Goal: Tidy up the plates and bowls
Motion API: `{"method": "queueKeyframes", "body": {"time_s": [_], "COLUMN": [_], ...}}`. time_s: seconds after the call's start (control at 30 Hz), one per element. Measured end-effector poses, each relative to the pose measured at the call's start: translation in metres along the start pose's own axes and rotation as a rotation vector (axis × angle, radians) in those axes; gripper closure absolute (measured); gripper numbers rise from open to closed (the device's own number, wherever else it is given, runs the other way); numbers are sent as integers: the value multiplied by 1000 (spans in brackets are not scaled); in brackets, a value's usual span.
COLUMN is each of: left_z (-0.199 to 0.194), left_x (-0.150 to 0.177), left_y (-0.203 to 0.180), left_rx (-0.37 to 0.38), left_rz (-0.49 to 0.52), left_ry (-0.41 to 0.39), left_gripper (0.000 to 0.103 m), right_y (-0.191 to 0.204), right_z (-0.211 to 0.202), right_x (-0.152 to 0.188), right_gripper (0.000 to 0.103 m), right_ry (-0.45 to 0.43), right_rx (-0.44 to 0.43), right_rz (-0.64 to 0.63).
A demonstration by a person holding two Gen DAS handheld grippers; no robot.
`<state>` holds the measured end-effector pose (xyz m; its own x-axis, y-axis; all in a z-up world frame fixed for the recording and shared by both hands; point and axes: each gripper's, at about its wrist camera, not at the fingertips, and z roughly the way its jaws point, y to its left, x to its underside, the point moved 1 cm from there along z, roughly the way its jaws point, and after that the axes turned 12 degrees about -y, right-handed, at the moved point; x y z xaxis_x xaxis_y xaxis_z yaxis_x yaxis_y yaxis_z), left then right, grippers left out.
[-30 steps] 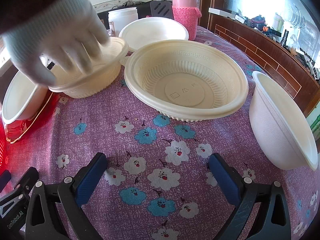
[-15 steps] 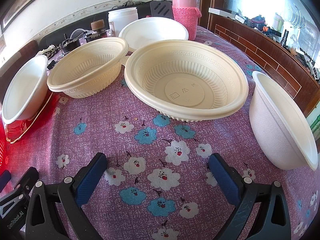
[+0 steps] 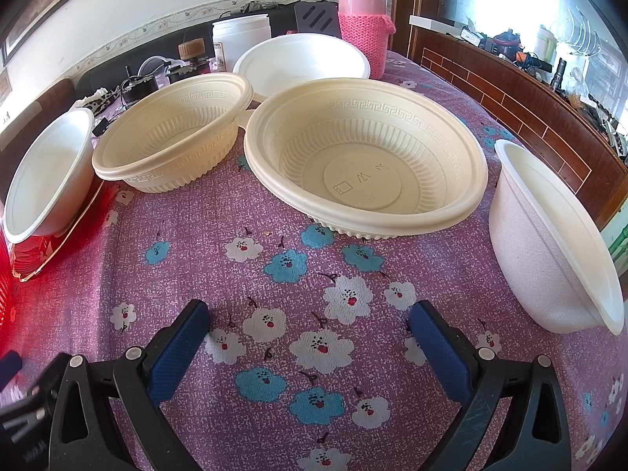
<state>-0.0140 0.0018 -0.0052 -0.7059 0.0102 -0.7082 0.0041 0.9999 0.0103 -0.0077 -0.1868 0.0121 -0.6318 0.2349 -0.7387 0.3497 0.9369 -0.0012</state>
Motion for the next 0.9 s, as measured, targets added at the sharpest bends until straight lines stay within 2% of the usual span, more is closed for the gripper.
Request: {"method": "queueKeyframes", "body": {"time_s": [0.1, 0.2, 0.3, 0.37, 0.43, 0.6, 0.63, 0.77, 0.9], "left_z": [-1, -1, -5, -16, -34, -88, -103, -153, -185], "left_x": [2, 1, 3, 7, 11, 8, 5, -6, -17], "left_y": [-2, -1, -1, 1, 6, 19, 24, 41, 46], "left_rx": [-20, -9, 23, 87, 163, 256, 267, 226, 208], "left_rz": [-10, -4, 11, -15, -55, -85, -88, -86, -75], "left_ry": [-8, 0, 53, 89, 84, -29, -81, -291, -436], "left_gripper": [0, 0, 0, 0, 0, 0, 0, 0, 0], "right_y": [-1, 1, 1, 1, 0, -3, -6, -12, -18], "right_z": [-1, -5, -12, -18, -22, -37, -40, -52, -64], "right_x": [0, 1, 10, 16, 21, 33, 35, 46, 58], "right_gripper": [1, 1, 1, 1, 1, 1, 1, 1, 1], "right_ry": [26, 77, 79, 77, 82, 113, 115, 124, 134], "right_rx": [-18, -21, -45, -61, -76, -110, -118, -169, -196], "right_rz": [-6, -12, -37, -48, -61, -95, -102, -142, -166]}}
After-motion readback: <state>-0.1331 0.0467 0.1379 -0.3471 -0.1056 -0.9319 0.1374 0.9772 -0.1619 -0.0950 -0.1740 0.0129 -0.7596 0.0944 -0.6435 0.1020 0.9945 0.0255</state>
